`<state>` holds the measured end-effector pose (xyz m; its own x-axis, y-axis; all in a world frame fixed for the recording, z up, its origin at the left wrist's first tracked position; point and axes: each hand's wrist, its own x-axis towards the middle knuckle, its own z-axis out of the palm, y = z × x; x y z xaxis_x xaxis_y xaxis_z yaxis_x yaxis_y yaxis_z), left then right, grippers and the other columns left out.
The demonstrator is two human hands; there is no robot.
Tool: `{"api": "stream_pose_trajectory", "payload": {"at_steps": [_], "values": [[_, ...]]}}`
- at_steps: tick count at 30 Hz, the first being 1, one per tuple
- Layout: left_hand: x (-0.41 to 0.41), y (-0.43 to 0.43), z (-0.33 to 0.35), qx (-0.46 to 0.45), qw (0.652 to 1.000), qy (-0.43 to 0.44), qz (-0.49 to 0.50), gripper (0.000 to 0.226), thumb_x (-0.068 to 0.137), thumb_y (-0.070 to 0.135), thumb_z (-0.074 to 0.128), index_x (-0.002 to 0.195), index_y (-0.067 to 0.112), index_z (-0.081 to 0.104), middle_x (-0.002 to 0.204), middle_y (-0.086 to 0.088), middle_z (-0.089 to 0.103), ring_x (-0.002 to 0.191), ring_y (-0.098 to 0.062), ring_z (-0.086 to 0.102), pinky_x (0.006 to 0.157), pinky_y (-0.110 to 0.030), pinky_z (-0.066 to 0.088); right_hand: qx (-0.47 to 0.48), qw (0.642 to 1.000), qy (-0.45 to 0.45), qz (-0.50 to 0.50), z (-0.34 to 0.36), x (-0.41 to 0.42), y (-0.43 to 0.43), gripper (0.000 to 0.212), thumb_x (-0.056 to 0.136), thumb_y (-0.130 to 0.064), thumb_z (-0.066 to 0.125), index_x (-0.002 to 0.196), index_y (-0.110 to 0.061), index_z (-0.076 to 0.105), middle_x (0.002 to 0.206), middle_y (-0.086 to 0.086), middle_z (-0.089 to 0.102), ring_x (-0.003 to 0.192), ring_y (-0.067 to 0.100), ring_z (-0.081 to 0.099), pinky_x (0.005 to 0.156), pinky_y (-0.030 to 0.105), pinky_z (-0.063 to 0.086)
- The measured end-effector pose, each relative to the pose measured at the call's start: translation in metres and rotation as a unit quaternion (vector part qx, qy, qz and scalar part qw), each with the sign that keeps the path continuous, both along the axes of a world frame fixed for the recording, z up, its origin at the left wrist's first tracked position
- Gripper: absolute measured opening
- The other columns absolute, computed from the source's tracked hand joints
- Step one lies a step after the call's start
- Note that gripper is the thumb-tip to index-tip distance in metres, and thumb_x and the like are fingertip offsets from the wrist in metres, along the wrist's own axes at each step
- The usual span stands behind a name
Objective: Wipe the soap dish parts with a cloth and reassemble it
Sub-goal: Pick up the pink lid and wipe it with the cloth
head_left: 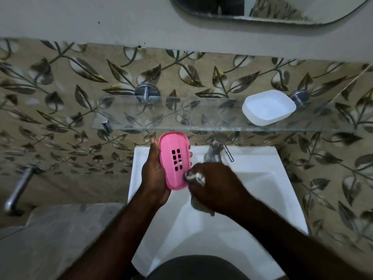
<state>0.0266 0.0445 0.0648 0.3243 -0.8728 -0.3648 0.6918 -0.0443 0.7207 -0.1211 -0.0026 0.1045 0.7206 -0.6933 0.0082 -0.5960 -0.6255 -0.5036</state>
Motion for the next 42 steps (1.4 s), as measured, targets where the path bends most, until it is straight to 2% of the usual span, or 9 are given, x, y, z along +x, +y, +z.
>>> {"api": "stream_pose_trajectory", "payload": {"at_steps": [6,13,16,20,24,32,36,39,42], "values": [[-0.013,-0.001,0.001,0.035,0.998,-0.048,-0.016,0.087,0.076,0.072,0.039,0.126,0.004,0.058,0.115,-0.023,0.068,0.101,-0.032,0.067,0.082,-0.042,0.055,0.298,0.942,-0.153,-0.013,-0.009,-0.008,0.016,0.004,0.083,-0.019,0.073,0.080,-0.017,0.074,0.077,-0.002,0.074,0.070,0.007,0.070,0.062,0.020,0.053],[-0.011,0.005,-0.007,0.041,0.998,0.032,-0.038,0.082,0.086,0.069,0.028,0.130,0.004,0.055,0.109,-0.020,0.069,0.092,-0.029,0.069,0.076,-0.039,0.060,0.174,0.981,-0.086,-0.020,-0.010,-0.010,0.008,0.006,0.069,-0.041,0.065,0.069,-0.035,0.065,0.073,-0.016,0.070,0.072,-0.004,0.065,0.066,0.021,0.052],[-0.010,0.005,-0.009,0.034,0.998,0.020,-0.050,0.079,0.088,0.070,0.024,0.126,0.009,0.058,0.108,-0.017,0.069,0.088,-0.026,0.070,0.073,-0.039,0.058,0.091,0.990,-0.063,-0.087,-0.015,-0.013,-0.009,0.007,0.075,-0.031,0.070,0.079,-0.025,0.070,0.078,-0.008,0.072,0.075,0.008,0.067,0.067,0.027,0.050],[-0.015,0.001,-0.003,0.047,0.997,-0.007,-0.064,0.072,0.088,0.071,0.027,0.108,0.017,0.069,0.111,-0.018,0.069,0.101,-0.033,0.065,0.092,-0.053,0.051,-0.008,0.991,-0.056,-0.118,-0.012,-0.005,-0.020,0.008,0.077,-0.031,0.070,0.080,-0.024,0.067,0.081,-0.003,0.071,0.078,0.018,0.065,0.065,0.026,0.042],[-0.023,0.002,-0.002,0.021,0.996,-0.007,-0.090,0.064,0.093,0.065,0.026,0.109,0.021,0.070,0.108,-0.011,0.073,0.096,-0.027,0.070,0.082,-0.043,0.056,-0.071,0.981,-0.108,-0.144,0.006,0.008,-0.034,0.017,0.075,-0.036,0.062,0.080,-0.020,0.065,0.083,0.001,0.069,0.078,0.021,0.062,0.064,0.026,0.040],[-0.016,0.002,-0.004,0.035,0.997,-0.052,-0.042,0.086,0.075,0.075,0.034,0.124,0.010,0.061,0.108,-0.018,0.071,0.093,-0.030,0.069,0.074,-0.039,0.055,0.076,0.982,-0.090,-0.147,-0.020,-0.003,0.005,0.015,0.079,-0.036,0.071,0.077,-0.021,0.067,0.073,-0.009,0.068,0.065,0.003,0.060,0.063,0.023,0.046],[-0.020,0.002,-0.005,0.023,0.997,-0.057,-0.045,0.084,0.076,0.072,0.033,0.127,0.010,0.059,0.107,-0.014,0.072,0.089,-0.025,0.070,0.069,-0.033,0.056,0.234,0.953,-0.129,-0.141,-0.019,-0.012,0.010,0.020,0.079,-0.030,0.067,0.066,-0.015,0.066,0.063,0.003,0.068,0.060,0.017,0.068,0.062,0.043,0.057],[-0.032,0.002,-0.006,0.017,0.997,-0.039,-0.068,0.069,0.082,0.068,0.036,0.116,0.017,0.066,0.107,-0.013,0.073,0.095,-0.026,0.071,0.071,-0.035,0.059,0.194,0.940,-0.180,-0.214,-0.006,-0.003,-0.008,0.023,0.073,-0.030,0.069,0.063,-0.011,0.063,0.062,0.008,0.066,0.060,0.023,0.065,0.062,0.047,0.056],[-0.040,0.003,-0.004,0.006,0.995,-0.021,-0.093,0.059,0.091,0.062,0.031,0.101,0.025,0.076,0.107,-0.010,0.074,0.098,-0.024,0.071,0.073,-0.034,0.059,0.114,0.942,-0.222,-0.224,0.007,0.007,-0.022,0.024,0.075,-0.030,0.068,0.063,-0.011,0.059,0.056,0.000,0.061,0.054,0.012,0.055,0.054,0.034,0.048]]}}
